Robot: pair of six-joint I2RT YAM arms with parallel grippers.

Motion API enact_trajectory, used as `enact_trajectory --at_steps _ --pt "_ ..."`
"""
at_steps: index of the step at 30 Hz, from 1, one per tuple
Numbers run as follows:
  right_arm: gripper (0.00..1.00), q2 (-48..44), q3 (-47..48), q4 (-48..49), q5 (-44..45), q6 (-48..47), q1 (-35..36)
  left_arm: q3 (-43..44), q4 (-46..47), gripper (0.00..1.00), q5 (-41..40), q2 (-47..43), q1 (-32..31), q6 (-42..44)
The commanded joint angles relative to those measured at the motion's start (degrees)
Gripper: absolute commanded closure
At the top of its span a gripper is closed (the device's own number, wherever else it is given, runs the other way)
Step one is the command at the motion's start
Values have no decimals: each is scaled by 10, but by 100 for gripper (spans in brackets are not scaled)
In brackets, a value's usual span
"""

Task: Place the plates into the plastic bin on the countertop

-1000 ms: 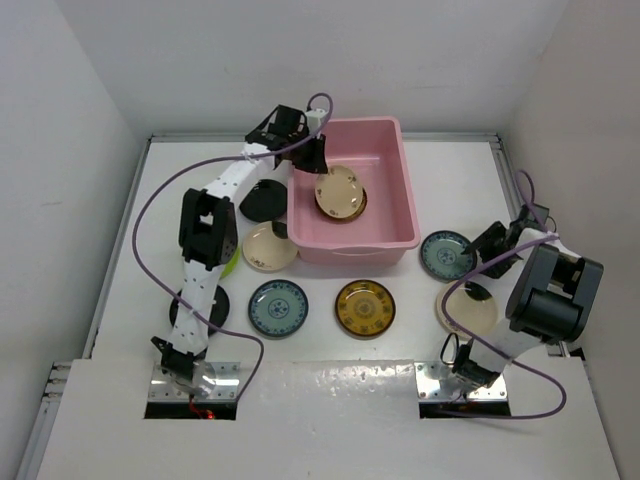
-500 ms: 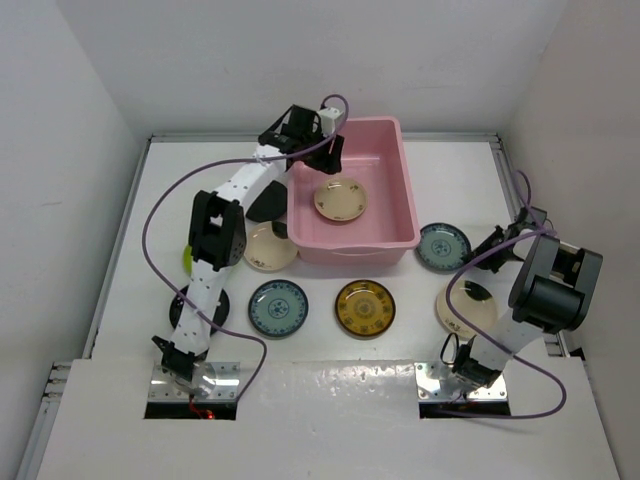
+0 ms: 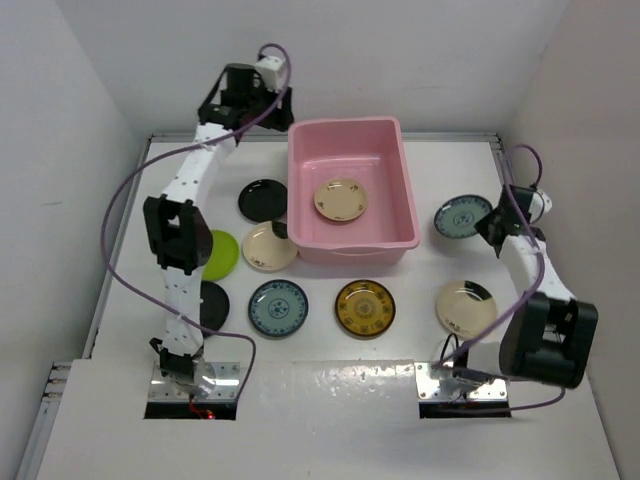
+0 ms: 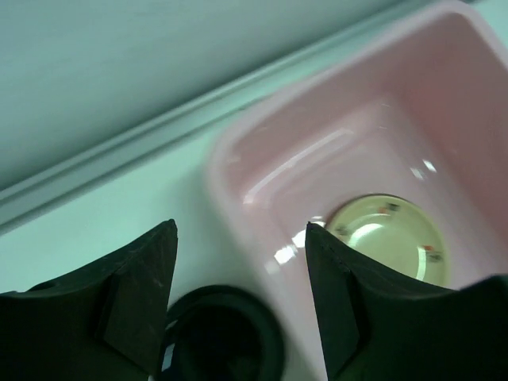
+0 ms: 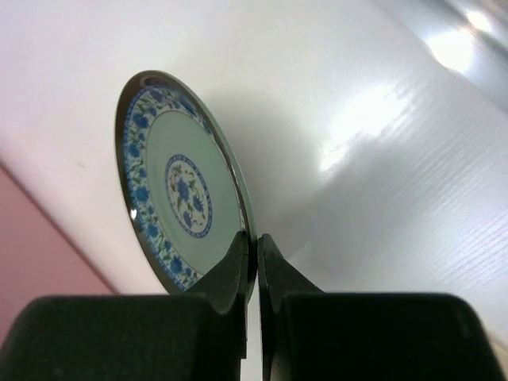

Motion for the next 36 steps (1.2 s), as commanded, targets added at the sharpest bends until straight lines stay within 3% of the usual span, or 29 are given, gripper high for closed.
enact_trajectory --at_steps 1,5,9,12,14,16,17,21,28,36 --pt "100 -69 35 15 242 51 70 -19 -27 32 -33 -47 52 17" --pt "100 -107 75 18 319 31 132 -54 -41 32 -39 -59 97 17" --pt "100 -137 87 72 340 0 190 -88 -46 33 -39 -77 132 17" --pt "100 -137 111 117 288 -60 238 -125 -46 33 -26 -83 159 17" --pt "100 -116 127 166 175 -89 274 -143 -46 33 -12 -83 171 11" --pt "100 -54 162 136 120 -95 304 -165 -46 33 -12 -83 186 5" --pt "100 -35 196 124 53 -95 309 -171 -46 33 -12 -83 187 -1" --pt "100 126 298 35 -29 -86 343 -198 -46 31 -12 -83 199 -6" --pt "100 276 390 -8 -34 -87 382 -231 -46 31 -2 -83 199 -6" --pt "100 351 448 -26 -63 -71 376 -245 -46 30 4 -83 204 0"
